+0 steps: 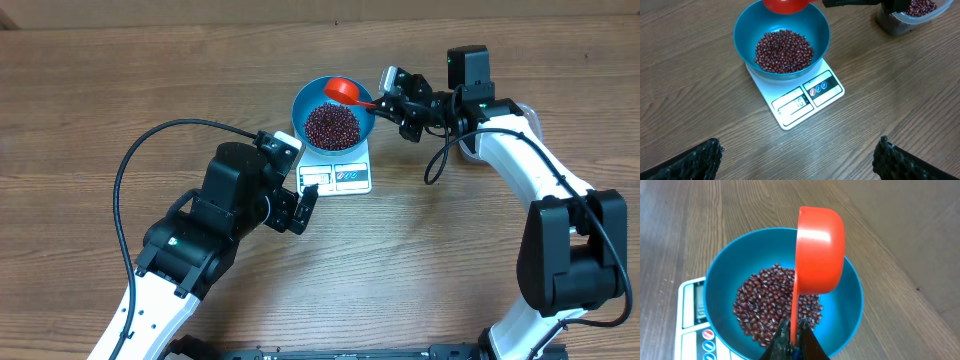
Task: Scoop item into bowl and weigh 150g on scale
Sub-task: 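Tilt the red scoop to pour beans into the blue bowl, then move the empty scoop right back to the bean tub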
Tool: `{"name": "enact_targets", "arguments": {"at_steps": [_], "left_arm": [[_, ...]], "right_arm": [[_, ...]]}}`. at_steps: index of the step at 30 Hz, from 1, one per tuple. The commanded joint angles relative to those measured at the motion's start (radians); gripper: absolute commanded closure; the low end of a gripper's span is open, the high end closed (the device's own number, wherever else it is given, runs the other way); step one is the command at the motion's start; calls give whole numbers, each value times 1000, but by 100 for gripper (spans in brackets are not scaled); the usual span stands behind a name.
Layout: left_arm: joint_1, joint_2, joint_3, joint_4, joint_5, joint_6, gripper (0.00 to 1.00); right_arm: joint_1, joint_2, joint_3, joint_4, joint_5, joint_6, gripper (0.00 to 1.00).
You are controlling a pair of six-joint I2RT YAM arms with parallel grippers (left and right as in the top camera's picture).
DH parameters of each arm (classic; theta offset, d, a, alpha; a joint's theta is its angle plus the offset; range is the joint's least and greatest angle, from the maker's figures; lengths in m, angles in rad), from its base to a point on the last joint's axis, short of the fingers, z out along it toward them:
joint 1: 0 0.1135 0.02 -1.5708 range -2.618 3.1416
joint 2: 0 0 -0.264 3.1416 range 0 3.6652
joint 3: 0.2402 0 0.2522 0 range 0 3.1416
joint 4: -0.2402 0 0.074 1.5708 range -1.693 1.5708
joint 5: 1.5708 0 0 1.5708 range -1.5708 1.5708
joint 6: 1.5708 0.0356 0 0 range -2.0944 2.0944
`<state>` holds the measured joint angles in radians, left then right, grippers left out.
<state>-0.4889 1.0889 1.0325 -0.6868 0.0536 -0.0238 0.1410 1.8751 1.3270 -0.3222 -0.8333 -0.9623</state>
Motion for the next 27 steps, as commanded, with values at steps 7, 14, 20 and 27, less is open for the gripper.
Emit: {"name": "enact_targets", "arguments": {"at_steps": [7, 14, 20, 27], "left_arm": [[5, 3, -2, 2, 14, -10, 1], [5, 3, -2, 3, 14, -10, 0], [5, 3, -2, 2, 14, -10, 0], [5, 3, -2, 2, 14, -10, 0]], "right_arm": [[-9, -116, 34, -62, -32, 263, 96], [-11, -284, 34, -297, 83, 264, 96], [-11, -393, 34, -429, 352, 477, 96], [-12, -421, 34, -435, 636, 644, 96]]}}
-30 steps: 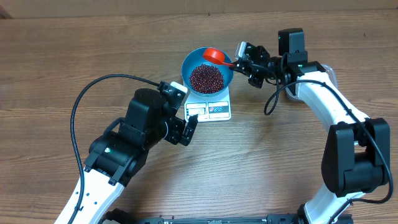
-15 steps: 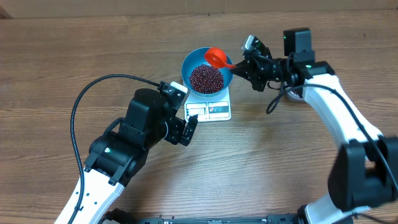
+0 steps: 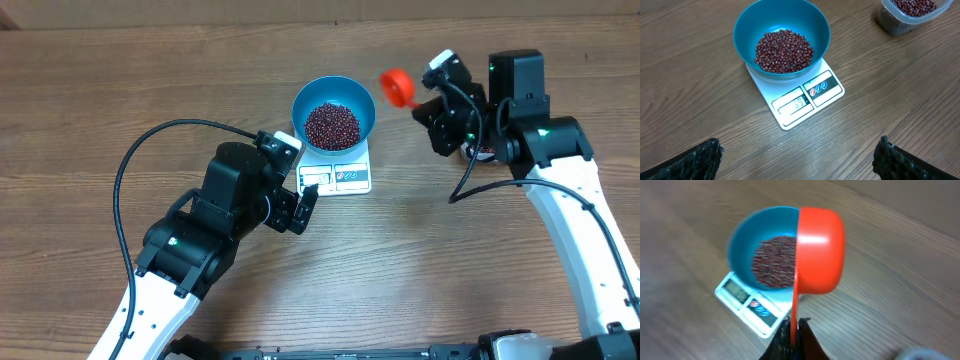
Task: Scoop item into bowl and weigh 150g on scale
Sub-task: 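Move the empty scoop right back to the bean tub, then dip the red scoop into the beans in the tub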
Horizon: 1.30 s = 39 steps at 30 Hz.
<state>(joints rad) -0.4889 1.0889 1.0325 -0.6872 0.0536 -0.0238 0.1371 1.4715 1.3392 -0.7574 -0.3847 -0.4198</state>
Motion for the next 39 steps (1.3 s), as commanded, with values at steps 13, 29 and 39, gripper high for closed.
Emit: {"name": "enact_targets", "arguments": {"at_steps": [13, 29, 39], "left_arm": [[5, 3, -2, 3, 14, -10, 1], [5, 3, -2, 3, 14, -10, 0], [5, 3, -2, 3, 14, -10, 0]], "right_arm": [[-142, 63, 12, -68, 496, 277, 96], [-227, 213, 8, -132, 498, 346, 96], [-227, 288, 8, -134, 603, 458, 96]]}}
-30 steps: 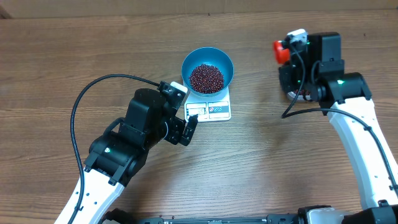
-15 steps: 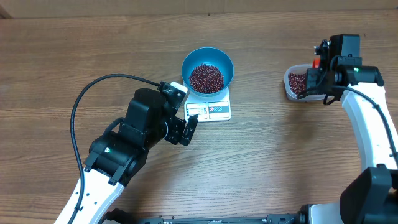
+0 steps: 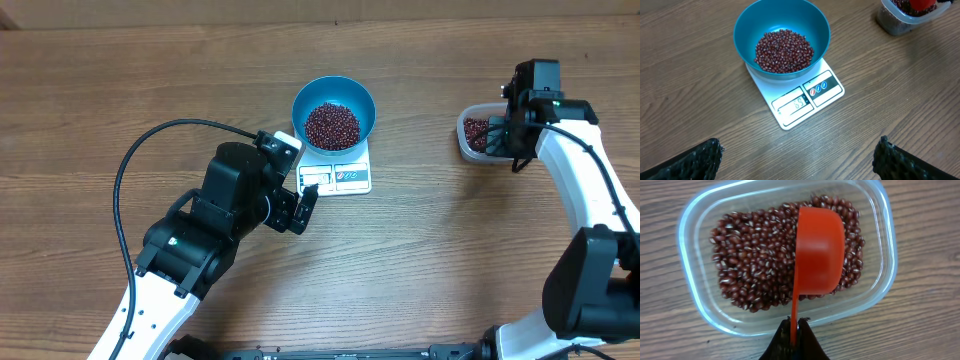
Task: Scoop item into bowl and weigh 150g on scale
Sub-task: 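Dip the red scoop into the beans in the tub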
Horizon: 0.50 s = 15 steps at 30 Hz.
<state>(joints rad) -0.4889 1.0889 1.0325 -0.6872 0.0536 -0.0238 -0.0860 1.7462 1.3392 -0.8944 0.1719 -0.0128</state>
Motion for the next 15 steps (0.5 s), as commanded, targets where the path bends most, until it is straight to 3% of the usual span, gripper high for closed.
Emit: {"name": "enact_targets", "arguments": {"at_steps": [1, 15], "left_arm": [[5, 3, -2, 3, 14, -10, 0], [5, 3, -2, 3, 14, -10, 0]], "right_arm": [[-3, 16, 8, 3, 52, 51, 96], [-3, 39, 8, 44, 98, 69, 96]]}}
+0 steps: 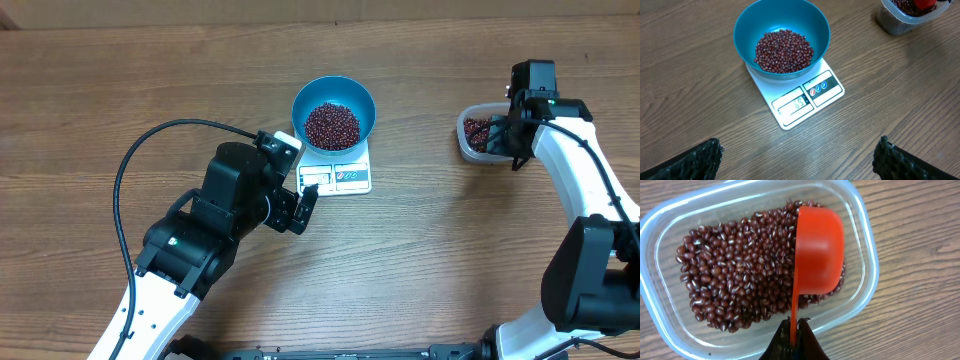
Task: Scoop item into bowl and weigh 150g on scale
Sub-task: 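Dip the red scoop into the beans in the tub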
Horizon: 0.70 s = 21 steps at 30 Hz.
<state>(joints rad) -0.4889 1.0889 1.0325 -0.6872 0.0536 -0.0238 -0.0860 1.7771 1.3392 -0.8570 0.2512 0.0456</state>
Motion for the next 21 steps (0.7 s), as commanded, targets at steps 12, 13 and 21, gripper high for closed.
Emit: {"name": "enact_targets", "arguments": {"at_steps": [12, 13, 21], "left_arm": [[5, 3, -2, 3, 14, -10, 0], [5, 3, -2, 3, 14, -10, 1], [5, 3, -2, 3, 14, -10, 0]], "right_arm": [[-3, 31, 8, 16, 18, 11, 96], [-3, 32, 8, 18, 18, 11, 96], [-3, 33, 8, 18, 17, 10, 96]]}}
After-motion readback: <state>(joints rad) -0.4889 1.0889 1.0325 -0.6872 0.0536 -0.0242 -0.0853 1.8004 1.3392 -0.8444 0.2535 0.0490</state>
